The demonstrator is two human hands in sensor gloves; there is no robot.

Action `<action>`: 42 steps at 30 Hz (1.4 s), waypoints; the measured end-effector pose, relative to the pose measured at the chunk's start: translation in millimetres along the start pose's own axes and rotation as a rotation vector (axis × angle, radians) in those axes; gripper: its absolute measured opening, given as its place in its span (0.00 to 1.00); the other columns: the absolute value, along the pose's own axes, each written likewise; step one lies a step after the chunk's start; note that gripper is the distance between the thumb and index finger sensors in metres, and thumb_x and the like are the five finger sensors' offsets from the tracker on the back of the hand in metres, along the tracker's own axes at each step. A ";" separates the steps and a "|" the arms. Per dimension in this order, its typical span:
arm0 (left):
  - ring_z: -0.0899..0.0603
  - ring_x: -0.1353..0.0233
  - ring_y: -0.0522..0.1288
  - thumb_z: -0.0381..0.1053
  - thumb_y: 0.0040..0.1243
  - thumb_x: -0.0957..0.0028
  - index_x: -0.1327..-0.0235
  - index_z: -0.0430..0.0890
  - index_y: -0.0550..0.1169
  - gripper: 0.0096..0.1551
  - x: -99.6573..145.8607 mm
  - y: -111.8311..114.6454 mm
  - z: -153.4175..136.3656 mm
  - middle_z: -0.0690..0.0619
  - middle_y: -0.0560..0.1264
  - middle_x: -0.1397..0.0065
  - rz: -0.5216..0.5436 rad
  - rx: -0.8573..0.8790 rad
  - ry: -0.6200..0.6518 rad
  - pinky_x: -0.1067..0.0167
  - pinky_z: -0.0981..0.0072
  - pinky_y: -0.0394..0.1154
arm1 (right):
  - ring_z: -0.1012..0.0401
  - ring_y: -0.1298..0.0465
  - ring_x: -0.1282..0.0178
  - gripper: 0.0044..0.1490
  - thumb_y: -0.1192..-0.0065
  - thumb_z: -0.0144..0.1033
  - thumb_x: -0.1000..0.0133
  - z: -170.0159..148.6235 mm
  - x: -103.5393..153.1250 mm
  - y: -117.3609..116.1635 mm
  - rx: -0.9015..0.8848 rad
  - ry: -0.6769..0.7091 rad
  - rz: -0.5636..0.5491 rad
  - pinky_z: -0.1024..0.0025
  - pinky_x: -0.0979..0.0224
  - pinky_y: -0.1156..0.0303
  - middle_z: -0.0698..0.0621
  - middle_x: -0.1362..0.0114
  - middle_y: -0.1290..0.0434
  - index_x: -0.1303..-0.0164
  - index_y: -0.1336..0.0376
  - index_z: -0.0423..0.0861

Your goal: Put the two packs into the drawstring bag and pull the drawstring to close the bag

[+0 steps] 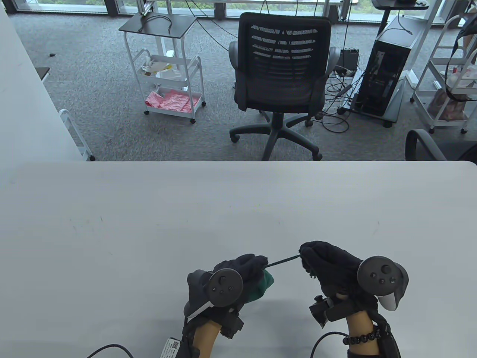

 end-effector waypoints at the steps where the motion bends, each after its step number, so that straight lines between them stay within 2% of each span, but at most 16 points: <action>1: 0.39 0.38 0.87 0.58 0.57 0.46 0.37 0.62 0.78 0.23 0.7 -1.9 -2.8 0.50 0.81 0.30 0.010 -0.005 -0.008 0.36 0.38 0.79 | 0.56 0.13 0.58 0.24 0.37 0.50 0.44 -0.5 -0.3 -2.3 0.026 -0.002 0.001 0.56 0.47 0.16 0.50 0.54 0.16 0.50 0.25 0.45; 4: 0.39 0.38 0.88 0.57 0.58 0.47 0.38 0.62 0.80 0.23 1.5 -6.6 -12.6 0.51 0.82 0.31 0.031 -0.025 -0.033 0.36 0.38 0.79 | 0.48 0.15 0.46 0.30 0.41 0.51 0.43 -6.3 -0.9 -8.5 0.112 -0.028 0.011 0.47 0.39 0.21 0.45 0.43 0.18 0.40 0.29 0.42; 6: 0.39 0.38 0.88 0.57 0.58 0.48 0.39 0.62 0.80 0.23 2.6 -10.8 -18.8 0.51 0.82 0.31 0.056 -0.033 -0.055 0.36 0.38 0.79 | 0.42 0.21 0.35 0.36 0.42 0.52 0.43 -11.2 -2.5 -12.3 0.205 -0.040 0.028 0.40 0.32 0.26 0.40 0.33 0.24 0.31 0.34 0.41; 8: 0.39 0.38 0.88 0.56 0.59 0.48 0.39 0.61 0.81 0.23 3.1 -13.6 -22.1 0.53 0.82 0.31 0.075 -0.041 -0.068 0.36 0.38 0.78 | 0.36 0.32 0.24 0.42 0.42 0.52 0.43 -17.0 -3.9 -16.9 0.273 -0.060 0.058 0.33 0.27 0.35 0.35 0.23 0.34 0.23 0.41 0.41; 9: 0.40 0.38 0.88 0.56 0.59 0.49 0.40 0.61 0.81 0.23 2.9 -15.7 -23.1 0.53 0.82 0.31 0.091 -0.050 -0.073 0.36 0.38 0.79 | 0.33 0.42 0.20 0.46 0.42 0.53 0.43 -21.7 -4.2 -21.1 0.308 -0.080 0.084 0.29 0.25 0.44 0.34 0.18 0.44 0.19 0.48 0.40; 12: 0.41 0.38 0.88 0.56 0.61 0.50 0.41 0.61 0.82 0.23 0.6 -21.6 -23.2 0.56 0.83 0.32 0.124 -0.084 -0.076 0.36 0.38 0.79 | 0.32 0.62 0.19 0.52 0.44 0.54 0.42 -36.0 -5.0 -32.5 0.393 -0.123 0.151 0.27 0.25 0.60 0.35 0.15 0.62 0.17 0.59 0.41; 15: 0.43 0.37 0.88 0.56 0.62 0.52 0.43 0.61 0.82 0.23 -5.1 -25.8 -24.1 0.58 0.83 0.33 0.138 -0.135 -0.072 0.36 0.38 0.79 | 0.34 0.71 0.21 0.55 0.44 0.54 0.42 -49.2 -4.8 -39.7 0.379 -0.196 0.221 0.27 0.28 0.69 0.35 0.16 0.69 0.17 0.64 0.40; 20: 0.44 0.36 0.87 0.56 0.64 0.55 0.46 0.64 0.83 0.22 -19.1 -31.6 -41.1 0.62 0.83 0.34 0.198 -0.156 -0.085 0.37 0.38 0.79 | 0.34 0.72 0.22 0.55 0.45 0.53 0.41 -57.2 -3.2 -40.0 0.372 -0.237 0.255 0.26 0.29 0.71 0.35 0.17 0.70 0.17 0.64 0.39; 26: 0.44 0.34 0.86 0.55 0.66 0.56 0.48 0.65 0.83 0.21 -38.6 -34.1 -69.8 0.63 0.81 0.33 0.249 -0.152 -0.094 0.36 0.37 0.79 | 0.33 0.70 0.21 0.54 0.44 0.53 0.41 -59.1 -0.8 -36.7 0.378 -0.259 0.232 0.26 0.29 0.69 0.34 0.16 0.68 0.18 0.63 0.38; 30: 0.44 0.34 0.86 0.55 0.67 0.57 0.48 0.65 0.84 0.21 -46.3 -16.0 -84.4 0.63 0.82 0.34 0.171 -0.191 -0.102 0.36 0.38 0.79 | 0.33 0.69 0.21 0.54 0.44 0.53 0.41 -57.5 0.2 -36.9 0.401 -0.263 0.222 0.26 0.29 0.68 0.33 0.16 0.67 0.18 0.62 0.38; 33: 0.45 0.35 0.87 0.55 0.68 0.58 0.49 0.64 0.84 0.21 -42.0 3.0 -85.0 0.63 0.83 0.35 0.074 -0.225 -0.055 0.37 0.38 0.80 | 0.33 0.69 0.21 0.53 0.44 0.53 0.41 -56.6 1.0 -37.1 0.398 -0.265 0.217 0.25 0.29 0.67 0.33 0.16 0.66 0.18 0.61 0.37; 39: 0.46 0.36 0.88 0.56 0.69 0.59 0.49 0.64 0.85 0.22 -18.0 32.2 -71.4 0.63 0.84 0.36 -0.139 -0.287 0.024 0.35 0.39 0.79 | 0.33 0.68 0.21 0.53 0.44 0.53 0.41 -53.6 1.3 -45.3 0.395 -0.259 0.246 0.25 0.29 0.66 0.33 0.16 0.65 0.18 0.60 0.36; 42: 0.45 0.31 0.85 0.58 0.68 0.56 0.45 0.63 0.83 0.23 -5.7 45.6 -65.5 0.62 0.83 0.33 -0.303 -0.339 0.054 0.32 0.34 0.75 | 0.32 0.68 0.21 0.53 0.44 0.53 0.42 -51.8 2.1 -48.6 0.388 -0.257 0.258 0.25 0.28 0.66 0.32 0.16 0.65 0.18 0.60 0.36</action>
Point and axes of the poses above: the tracker on the back of each hand, its own z axis roughly to the thumb side, its own x axis roughly from the fingertips to the wrist, y = z × x, the point moved 4 cm from there along -x, roughly from the wrist to the fingertips
